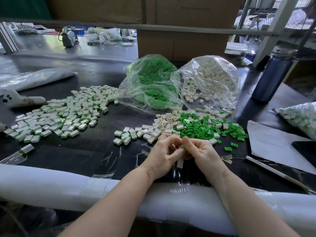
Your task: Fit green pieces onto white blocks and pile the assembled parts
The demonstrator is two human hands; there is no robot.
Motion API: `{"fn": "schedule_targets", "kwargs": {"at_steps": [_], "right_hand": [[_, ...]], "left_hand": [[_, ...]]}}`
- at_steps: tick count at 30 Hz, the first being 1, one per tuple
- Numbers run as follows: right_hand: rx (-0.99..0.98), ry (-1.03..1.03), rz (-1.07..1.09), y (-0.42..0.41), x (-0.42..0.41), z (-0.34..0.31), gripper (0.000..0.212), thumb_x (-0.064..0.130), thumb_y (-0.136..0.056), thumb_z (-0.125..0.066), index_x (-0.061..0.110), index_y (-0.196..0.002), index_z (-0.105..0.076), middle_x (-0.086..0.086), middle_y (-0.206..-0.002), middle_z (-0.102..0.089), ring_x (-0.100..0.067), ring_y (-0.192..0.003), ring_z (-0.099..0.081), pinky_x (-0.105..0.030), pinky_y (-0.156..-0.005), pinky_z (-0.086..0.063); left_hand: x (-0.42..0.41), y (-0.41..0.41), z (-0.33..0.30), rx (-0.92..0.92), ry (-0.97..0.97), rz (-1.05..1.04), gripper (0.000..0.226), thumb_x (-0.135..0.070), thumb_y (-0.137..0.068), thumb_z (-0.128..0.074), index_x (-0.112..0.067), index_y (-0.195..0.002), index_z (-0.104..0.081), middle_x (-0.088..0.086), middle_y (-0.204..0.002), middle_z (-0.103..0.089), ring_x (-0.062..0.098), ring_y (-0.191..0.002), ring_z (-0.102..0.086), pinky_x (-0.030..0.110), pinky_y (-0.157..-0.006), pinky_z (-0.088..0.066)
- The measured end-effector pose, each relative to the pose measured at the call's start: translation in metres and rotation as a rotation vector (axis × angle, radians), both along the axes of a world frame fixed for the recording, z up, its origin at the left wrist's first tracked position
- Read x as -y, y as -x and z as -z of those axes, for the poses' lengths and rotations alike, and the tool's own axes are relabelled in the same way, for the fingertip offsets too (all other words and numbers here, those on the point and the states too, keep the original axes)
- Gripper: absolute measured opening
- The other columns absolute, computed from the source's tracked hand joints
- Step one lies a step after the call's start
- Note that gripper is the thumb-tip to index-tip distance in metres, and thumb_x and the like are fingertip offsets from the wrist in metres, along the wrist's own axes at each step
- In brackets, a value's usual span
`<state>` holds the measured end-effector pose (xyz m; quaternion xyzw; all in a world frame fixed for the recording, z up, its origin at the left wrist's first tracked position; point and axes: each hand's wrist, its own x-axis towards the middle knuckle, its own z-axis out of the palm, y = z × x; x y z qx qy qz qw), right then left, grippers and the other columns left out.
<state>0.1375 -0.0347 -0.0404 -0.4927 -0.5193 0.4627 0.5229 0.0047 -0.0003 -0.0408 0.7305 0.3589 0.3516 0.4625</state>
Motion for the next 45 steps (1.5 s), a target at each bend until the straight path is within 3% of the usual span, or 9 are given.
{"fn": "schedule_targets", "kwargs": {"at_steps": [3, 6, 14, 21, 26, 31, 35, 39, 45], "right_hand": [[-0.027, -0.02, 0.091, -0.002, -0.002, 0.002, 0.019, 0.021, -0.088, -0.056, 0.009, -0.082, -0.07, -0.001, -0.068, -0.07, -0.014, -0.066, -0.066, -0.024, -0.061, -0.056], [0.1, -0.065, 0.195, -0.005, -0.002, 0.002, 0.011, 0.008, -0.086, -0.064, 0.016, -0.08, -0.07, 0.0, -0.073, -0.071, -0.016, -0.073, -0.066, -0.033, -0.069, -0.057], [0.43, -0.134, 0.245, -0.003, -0.001, 0.001, 0.011, 0.006, -0.081, -0.07, 0.014, -0.074, -0.064, 0.002, -0.071, -0.062, 0.001, -0.062, -0.053, -0.01, -0.063, -0.043], [0.376, -0.126, 0.305, -0.004, -0.003, 0.002, 0.012, 0.012, -0.087, -0.064, 0.018, -0.076, -0.063, 0.003, -0.073, -0.063, -0.003, -0.067, -0.055, -0.01, -0.064, -0.043], [0.381, -0.104, 0.432, -0.01, -0.003, 0.005, 0.011, 0.013, -0.085, -0.066, 0.016, -0.075, -0.063, 0.003, -0.071, -0.062, -0.006, -0.067, -0.055, -0.011, -0.062, -0.044], [0.4, -0.081, 0.564, -0.014, -0.006, 0.007, 0.011, 0.014, -0.086, -0.065, 0.017, -0.075, -0.063, 0.004, -0.072, -0.061, -0.012, -0.071, -0.056, -0.019, -0.064, -0.044], [0.457, -0.034, 0.601, -0.017, -0.007, 0.008, 0.01, 0.015, -0.086, -0.065, 0.016, -0.076, -0.063, -0.001, -0.077, -0.063, -0.016, -0.074, -0.056, -0.027, -0.069, -0.045], [0.52, -0.02, 0.616, -0.017, -0.007, 0.008, 0.011, 0.013, -0.086, -0.065, 0.018, -0.077, -0.061, -0.007, -0.084, -0.064, -0.021, -0.081, -0.057, -0.033, -0.076, -0.047], [0.675, 0.073, 0.611, -0.021, -0.007, 0.012, 0.012, 0.006, -0.087, -0.06, 0.016, -0.09, -0.068, -0.004, -0.103, -0.06, -0.024, -0.103, -0.055, -0.028, -0.087, -0.042]], "left_hand": [[-0.001, 0.0, 0.0, -0.007, 0.008, -0.059, 0.007, -0.006, -0.088, -0.059, -0.013, -0.091, -0.061, 0.016, -0.113, -0.048, 0.031, -0.09, -0.057, 0.025, -0.085, -0.05], [-0.002, 0.0, 0.001, -0.067, -0.005, -0.098, 0.012, -0.01, -0.088, -0.06, -0.002, -0.097, -0.063, 0.016, -0.11, -0.051, 0.028, -0.087, -0.055, 0.019, -0.079, -0.048], [-0.001, -0.001, 0.001, -0.104, -0.006, -0.108, 0.016, -0.013, -0.086, -0.063, 0.0, -0.095, -0.065, 0.013, -0.107, -0.052, 0.032, -0.092, -0.058, 0.029, -0.084, -0.05], [-0.003, 0.002, 0.004, -0.033, -0.003, -0.2, 0.009, -0.012, -0.084, -0.066, -0.013, -0.093, -0.067, 0.0, -0.087, -0.066, 0.009, -0.079, -0.06, 0.016, -0.078, -0.049], [-0.008, 0.008, 0.005, 0.089, 0.03, -0.494, 0.015, -0.007, -0.086, -0.063, -0.018, -0.095, -0.065, 0.001, -0.083, -0.065, 0.015, -0.073, -0.061, 0.031, -0.077, -0.056], [-0.017, 0.018, 0.005, 0.087, -0.023, -0.807, 0.015, -0.006, -0.089, -0.058, -0.012, -0.099, -0.067, 0.01, -0.108, -0.059, 0.019, -0.08, -0.059, 0.028, -0.082, -0.05], [-0.02, 0.021, 0.007, 0.035, -0.019, -0.906, 0.023, -0.006, -0.088, -0.06, 0.0, -0.109, -0.063, 0.004, -0.116, -0.035, 0.016, -0.09, -0.05, 0.005, -0.083, -0.032], [-0.021, 0.021, 0.008, -0.075, 0.024, -0.933, 0.037, -0.01, -0.087, -0.062, 0.003, -0.121, -0.056, 0.013, -0.129, -0.031, 0.027, -0.117, -0.042, 0.015, -0.096, -0.029], [-0.017, 0.018, 0.007, -0.275, 0.011, -0.883, 0.042, -0.015, -0.088, -0.059, -0.002, -0.127, -0.052, 0.013, -0.14, -0.026, 0.03, -0.129, -0.023, 0.03, -0.109, -0.023]]}}
